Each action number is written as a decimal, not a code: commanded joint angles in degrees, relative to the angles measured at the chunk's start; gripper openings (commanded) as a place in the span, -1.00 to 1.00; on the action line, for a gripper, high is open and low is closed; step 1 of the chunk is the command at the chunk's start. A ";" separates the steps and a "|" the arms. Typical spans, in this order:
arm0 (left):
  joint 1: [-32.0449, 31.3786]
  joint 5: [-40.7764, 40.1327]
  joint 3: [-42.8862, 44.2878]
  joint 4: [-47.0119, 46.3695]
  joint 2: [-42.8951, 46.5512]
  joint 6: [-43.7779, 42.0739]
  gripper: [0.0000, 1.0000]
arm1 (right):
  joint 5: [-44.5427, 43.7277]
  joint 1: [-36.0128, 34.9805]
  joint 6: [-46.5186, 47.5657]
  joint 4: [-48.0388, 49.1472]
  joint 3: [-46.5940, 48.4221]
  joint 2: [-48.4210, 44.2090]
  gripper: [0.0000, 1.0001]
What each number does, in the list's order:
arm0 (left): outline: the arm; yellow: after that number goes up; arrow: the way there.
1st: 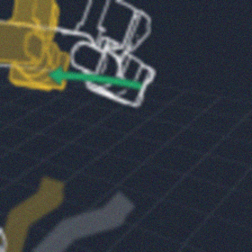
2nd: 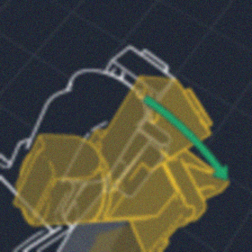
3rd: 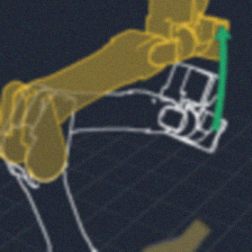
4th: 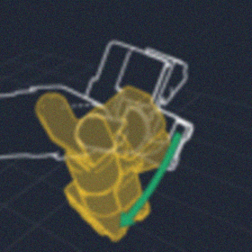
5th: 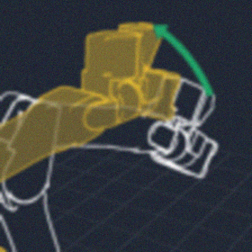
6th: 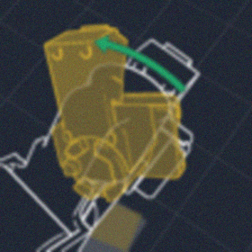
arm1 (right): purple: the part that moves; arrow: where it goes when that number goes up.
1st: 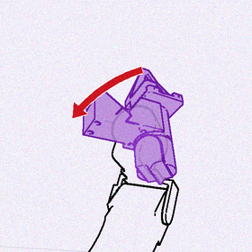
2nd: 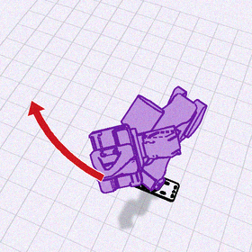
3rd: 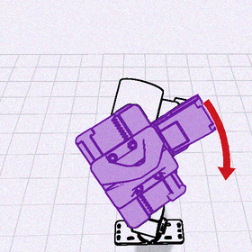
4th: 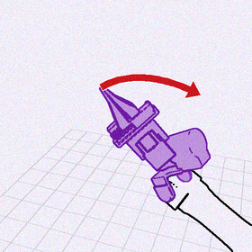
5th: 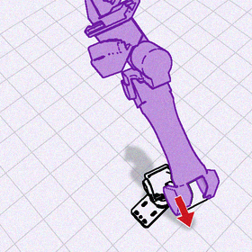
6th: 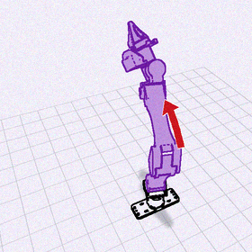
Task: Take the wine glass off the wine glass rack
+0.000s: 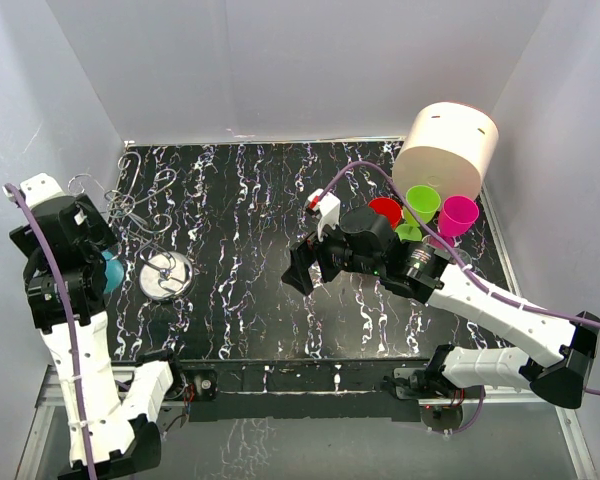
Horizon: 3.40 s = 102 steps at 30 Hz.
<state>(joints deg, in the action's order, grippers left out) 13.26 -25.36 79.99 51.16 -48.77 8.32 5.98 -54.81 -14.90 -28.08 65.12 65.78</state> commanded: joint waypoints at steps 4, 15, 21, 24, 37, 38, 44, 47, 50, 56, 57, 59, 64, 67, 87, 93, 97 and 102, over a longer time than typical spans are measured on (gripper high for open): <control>-1.69 -14.73 -0.58 4.09 2.43 2.82 0.07 | 0.00 -0.29 0.24 3.05 3.05 -1.30 0.97; -4.57 -25.28 9.09 4.02 1.08 0.91 0.04 | 0.49 -0.29 0.31 3.68 2.84 -1.00 0.97; -5.92 -20.44 17.13 1.21 -2.08 -2.96 0.02 | 0.44 -0.30 0.33 4.03 3.23 -0.62 0.97; -7.12 -20.64 22.16 0.81 -4.48 -4.65 0.01 | 0.23 -0.28 0.20 4.16 3.51 -0.41 0.97; -14.70 1.18 37.76 -4.52 -11.44 -8.32 -0.05 | -1.56 -0.30 -2.18 5.93 5.66 1.15 0.97; -15.32 3.69 38.41 -4.98 -12.10 -8.32 -0.06 | -1.97 -0.26 -2.45 6.16 5.90 1.19 0.97; -18.06 12.21 42.07 -8.13 -15.08 -5.79 -0.05 | -5.10 -0.30 -4.84 8.00 7.03 1.72 0.97; -18.27 15.45 43.31 -10.10 -16.44 -1.65 -0.04 | -6.09 -0.29 -6.57 9.24 7.91 2.46 0.97; -18.27 20.34 42.69 -12.38 -17.45 4.09 0.00 | -7.07 -0.30 -8.60 10.51 8.93 3.46 0.97; -18.27 31.18 35.91 -21.99 -18.20 17.08 0.01 | -9.62 -0.23 -12.72 14.66 9.05 2.87 0.97; -18.27 32.76 34.89 -23.37 -18.58 19.16 0.00 | -10.00 -0.21 -13.31 15.54 8.98 2.52 0.97; -18.27 36.31 32.24 -26.40 -19.10 23.38 0.00 | -10.43 -0.19 -14.39 16.95 8.97 2.16 0.97; -18.27 43.31 22.85 -35.51 -17.33 33.94 -0.02 | -10.16 -0.07 -17.36 19.80 8.99 1.31 0.97; -18.27 46.84 16.68 -40.32 -15.67 39.69 -0.04 | -9.42 0.33 -19.25 22.56 9.38 0.71 0.97; -18.27 61.03 -1.42 -55.84 -9.16 59.53 -0.07 | -5.44 9.36 -29.96 40.08 6.08 -2.49 0.90; -18.27 63.34 -6.48 -61.16 -9.11 64.23 -0.09 | 4.18 10.22 -39.31 50.14 3.78 -1.48 0.42; -18.27 63.13 -8.05 -61.77 -9.02 64.28 -0.09 | 6.44 10.26 -45.05 53.01 1.89 -0.99 0.14; -18.27 64.32 -10.06 -63.61 -8.91 65.20 -0.02 | 6.23 10.39 -49.06 53.72 -0.74 -1.06 -0.30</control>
<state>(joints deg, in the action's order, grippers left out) -4.75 36.16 70.98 -8.16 -59.16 72.10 10.55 -44.60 -58.50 19.99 65.80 65.30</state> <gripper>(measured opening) 0.739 0.434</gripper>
